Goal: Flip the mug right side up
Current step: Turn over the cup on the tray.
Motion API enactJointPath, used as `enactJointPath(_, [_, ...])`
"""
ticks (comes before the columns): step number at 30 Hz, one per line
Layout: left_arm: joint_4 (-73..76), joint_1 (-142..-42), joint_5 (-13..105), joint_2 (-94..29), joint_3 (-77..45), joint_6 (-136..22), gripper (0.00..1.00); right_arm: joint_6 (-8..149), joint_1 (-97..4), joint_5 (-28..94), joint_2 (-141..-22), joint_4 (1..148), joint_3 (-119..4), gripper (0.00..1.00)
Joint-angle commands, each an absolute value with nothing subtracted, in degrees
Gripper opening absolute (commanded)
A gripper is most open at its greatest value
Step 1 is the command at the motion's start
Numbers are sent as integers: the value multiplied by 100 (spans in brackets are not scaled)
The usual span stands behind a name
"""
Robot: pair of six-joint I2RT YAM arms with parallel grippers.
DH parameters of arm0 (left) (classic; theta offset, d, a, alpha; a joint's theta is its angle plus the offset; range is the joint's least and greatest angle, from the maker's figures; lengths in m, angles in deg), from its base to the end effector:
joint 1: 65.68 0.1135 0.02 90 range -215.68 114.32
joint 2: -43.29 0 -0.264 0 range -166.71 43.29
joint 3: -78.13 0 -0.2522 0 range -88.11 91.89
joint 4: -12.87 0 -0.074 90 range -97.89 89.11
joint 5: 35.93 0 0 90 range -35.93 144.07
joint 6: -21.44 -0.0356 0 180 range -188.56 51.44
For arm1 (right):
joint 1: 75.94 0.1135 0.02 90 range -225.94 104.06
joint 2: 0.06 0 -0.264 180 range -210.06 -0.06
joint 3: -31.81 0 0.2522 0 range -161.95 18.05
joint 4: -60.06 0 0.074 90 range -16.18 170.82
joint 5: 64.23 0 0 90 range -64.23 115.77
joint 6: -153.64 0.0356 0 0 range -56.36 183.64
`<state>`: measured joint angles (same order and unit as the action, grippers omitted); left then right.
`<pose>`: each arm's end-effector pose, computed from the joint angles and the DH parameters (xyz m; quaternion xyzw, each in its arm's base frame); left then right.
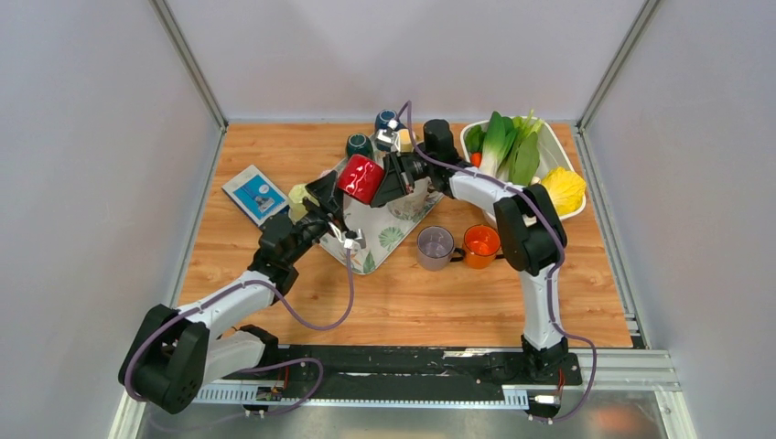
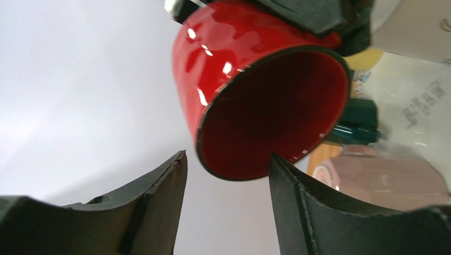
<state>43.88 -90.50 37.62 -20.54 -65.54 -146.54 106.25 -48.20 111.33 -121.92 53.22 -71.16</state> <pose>0.2093 -0.1079 0.2406 0.5949 0.3416 0.2349 0.6886 0.4021 0.2516 0.2401 -0.3498 0.6211 0.6975 0.0732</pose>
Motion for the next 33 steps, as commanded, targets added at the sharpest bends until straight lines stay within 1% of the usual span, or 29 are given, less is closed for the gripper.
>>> enactJointPath(1, [5270,-9115,3637,-2032,-6315,-14702,61,10753,-4710,11416,-12170,4917,-7412,0])
enactJointPath(3, [5238,-9138,3569,-2023,-6307,-14669,60,10758,-4715,11405,-12178,4916,-7423,0])
enactJointPath(5, [5088,-9165,3506,-1996,-6288,-14685,64,10773,-4723,11397,-12195,4920,-7436,0])
enactJointPath(6, [4982,-9168,3498,-1934,-6260,-14709,68,10776,-4726,11387,-12196,4916,-7444,0])
enactJointPath(7, [4721,-9169,3525,-1892,-6235,-14720,69,10776,-4736,11384,-12199,4911,-7448,0])
enactJointPath(9, [4471,-9166,3585,-1785,-6166,-14678,66,10776,-4738,11380,-12199,4908,-7445,0])
enactJointPath(12, [4577,-9183,3552,-1852,-6132,-14696,49,10790,-4728,11393,-12246,4904,-7484,0])
enactJointPath(13, [4786,-9198,3585,-1908,-6131,-14727,47,10805,-4722,11411,-12274,4897,-7511,2])
enactJointPath(14, [4902,-9252,3617,-2062,-6131,-14816,43,10833,-4706,11469,-12313,4888,-7535,9])
enactJointPath(15, [5202,-9298,3691,-2230,-6131,-14895,42,10871,-4685,11551,-12386,4868,-7588,10])
enactJointPath(17, [5638,-9355,3799,-2493,-6131,-14991,38,11019,-4637,11645,-12492,4762,-7677,7])
enactJointPath(19, [5951,-9394,3875,-2643,-6126,-15047,29,11094,-4626,11655,-12516,4702,-7707,5])
enactJointPath(20, [6031,-9405,3969,-2672,-6107,-15052,23,11089,-4624,11644,-12502,4695,-7700,5])
enactJointPath(21, [6043,-9424,4037,-2683,-6092,-15000,19,11078,-4636,11616,-12478,4694,-7680,5])
enactJointPath(23, [5924,-9449,4263,-2594,-6094,-14835,3,11043,-4689,11489,-12398,4593,-7586,3])
enactJointPath(24, [5809,-9459,4440,-2525,-6090,-14765,2,10930,-4742,11340,-12307,4580,-7523,6])
enactJointPath(25, [5668,-9464,4598,-2359,-6083,-14623,0,10727,-4813,11115,-12191,4707,-7449,13])
enactJointPath(26, [5279,-9466,4719,-2249,-6072,-14454,0,10486,-4878,10898,-12060,4936,-7404,26])
enactJointPath(27, [4780,-9464,4790,-2008,-6030,-14333,0,10179,-4937,10704,-11939,5225,-7392,31])
enactJointPath(28, [4481,-9462,4951,-1735,-5988,-14036,0,9960,-5006,10524,-11815,5342,-7354,45])
enactJointPath(29, [3763,-9460,5034,-1594,-5864,-13852,0,9844,-5069,10338,-11634,5369,-7273,54])
enactJointPath(30, [3415,-9464,5201,-1372,-5764,-13410,0,9628,-5149,10110,-11485,5451,-7199,62])
enactJointPath(31, [2646,-9462,5278,-1277,-5536,-13179,0,9309,-5230,9842,-11338,5770,-7169,73])
enactJointPath(32, [2294,-9465,5361,-1126,-5407,-12673,0,8782,-5313,9507,-11195,6273,-7227,83])
enactJointPath(33, [1583,-9467,5375,-1075,-5145,-12410,0,8217,-5382,9170,-11079,6900,-7344,93])
